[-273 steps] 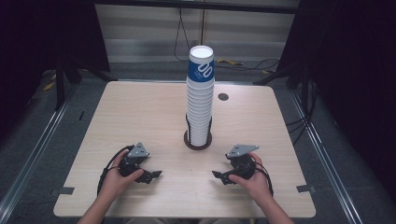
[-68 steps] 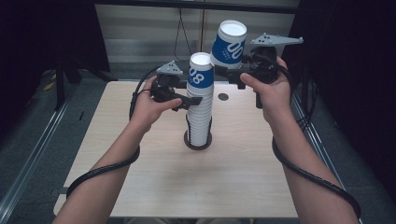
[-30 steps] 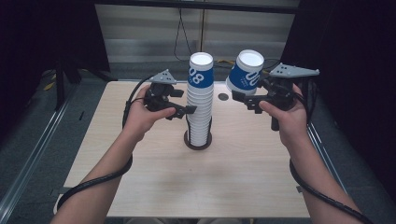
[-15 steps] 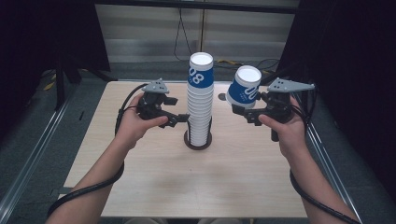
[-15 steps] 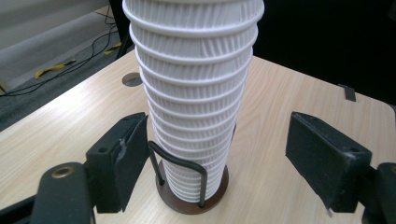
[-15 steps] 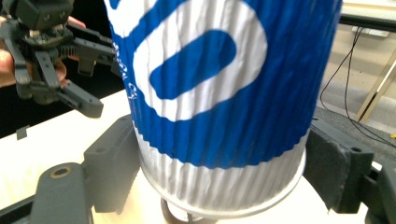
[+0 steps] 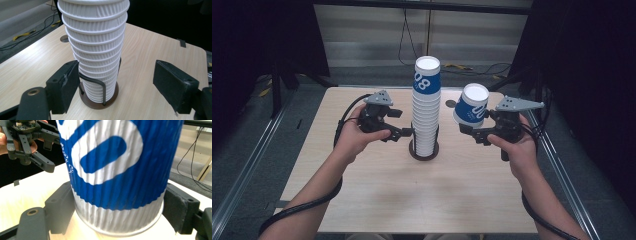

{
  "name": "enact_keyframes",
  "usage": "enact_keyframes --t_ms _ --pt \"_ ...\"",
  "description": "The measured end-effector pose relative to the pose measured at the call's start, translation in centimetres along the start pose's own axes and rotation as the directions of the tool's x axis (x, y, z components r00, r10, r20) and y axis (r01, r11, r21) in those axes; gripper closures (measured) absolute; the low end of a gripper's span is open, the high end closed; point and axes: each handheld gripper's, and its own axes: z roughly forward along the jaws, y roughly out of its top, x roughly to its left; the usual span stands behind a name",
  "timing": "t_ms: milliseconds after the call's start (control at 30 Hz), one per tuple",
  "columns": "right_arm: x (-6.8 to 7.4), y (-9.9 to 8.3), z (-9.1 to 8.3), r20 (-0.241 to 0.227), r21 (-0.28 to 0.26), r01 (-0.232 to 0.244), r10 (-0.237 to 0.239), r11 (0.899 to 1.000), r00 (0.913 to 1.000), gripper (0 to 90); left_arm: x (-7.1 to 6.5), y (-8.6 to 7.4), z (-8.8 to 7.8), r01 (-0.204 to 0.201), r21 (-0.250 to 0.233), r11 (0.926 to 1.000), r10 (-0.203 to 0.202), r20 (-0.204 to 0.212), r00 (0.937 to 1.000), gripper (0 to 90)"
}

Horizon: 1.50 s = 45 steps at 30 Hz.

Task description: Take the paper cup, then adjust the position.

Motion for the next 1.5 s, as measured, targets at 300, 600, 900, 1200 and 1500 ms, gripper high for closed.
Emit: enact_keyframes --t_ms 300,600,900,1200,1500 --pt "0.8 -1.6 0.1 -0.022 0.019 0.001 0.000 1.000 0.9998 19.3 -0.5 -0.1 0.2 -0.012 0.008 0.9999 0.012 0.019 0.9997 21.1" --pt "0.9 -3.0 0.5 -0.037 0.045 0.003 -0.001 0.999 0.9993 19.3 -1.4 -0.4 0.8 -0.027 0.015 0.9995 0.026 0.058 0.9980 21.1" --pt "1.5 -3.7 1.1 -0.056 0.058 0.010 -0.007 0.998 0.9984 19.3 -2.4 -1.2 1.3 -0.035 0.027 0.9990 0.032 0.088 0.9956 20.9" --pt "1.9 -4.7 1.3 -0.070 0.073 0.016 -0.011 0.997 0.9975 19.3 -3.1 -1.7 1.9 -0.043 0.041 0.9982 0.039 0.106 0.9936 20.7" --pt "2.3 -5.6 2.1 -0.088 0.102 0.031 -0.022 0.994 0.9959 19.3 -3.4 -2.4 2.0 -0.047 0.067 0.9967 0.038 0.120 0.9921 20.7"
